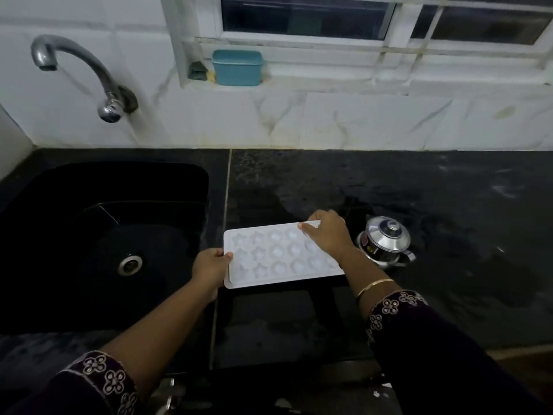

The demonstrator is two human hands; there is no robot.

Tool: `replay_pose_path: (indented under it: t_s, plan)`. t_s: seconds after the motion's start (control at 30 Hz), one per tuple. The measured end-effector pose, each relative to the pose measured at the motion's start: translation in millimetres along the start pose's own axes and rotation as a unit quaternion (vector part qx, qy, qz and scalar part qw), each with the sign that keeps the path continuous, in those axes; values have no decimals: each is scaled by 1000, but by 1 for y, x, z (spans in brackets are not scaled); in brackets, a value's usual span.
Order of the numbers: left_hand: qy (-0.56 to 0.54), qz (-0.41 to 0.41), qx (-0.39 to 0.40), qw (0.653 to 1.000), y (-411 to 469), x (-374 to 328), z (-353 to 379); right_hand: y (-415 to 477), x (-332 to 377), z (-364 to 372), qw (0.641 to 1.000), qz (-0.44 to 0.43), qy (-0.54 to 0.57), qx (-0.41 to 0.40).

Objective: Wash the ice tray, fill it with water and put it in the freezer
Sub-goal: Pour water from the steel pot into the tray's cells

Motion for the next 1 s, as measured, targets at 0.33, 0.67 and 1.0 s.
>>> replay_pose_path:
  t_s: [0.33,0.67,1.0]
  plan:
    - [47,22,-9,999,3,-10,20,-8,-6,-6,999,-44,-21,-7]
    - [63,40,-42,996,6,-11,27,-99,-21,-98,911,-92,-31,-400]
    - [67,48,-29,996,13,-12,31,-121,-119,-58,847,97,322,-412]
Point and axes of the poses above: each hand's wrist, its own y-axis towards the middle knuckle, its own z-axis out of the palm, x = y × z, the point moved 8 cm from there along y, towards the middle knuckle, and after that the axes turned 12 degrees about x, right-handed, at the moved point
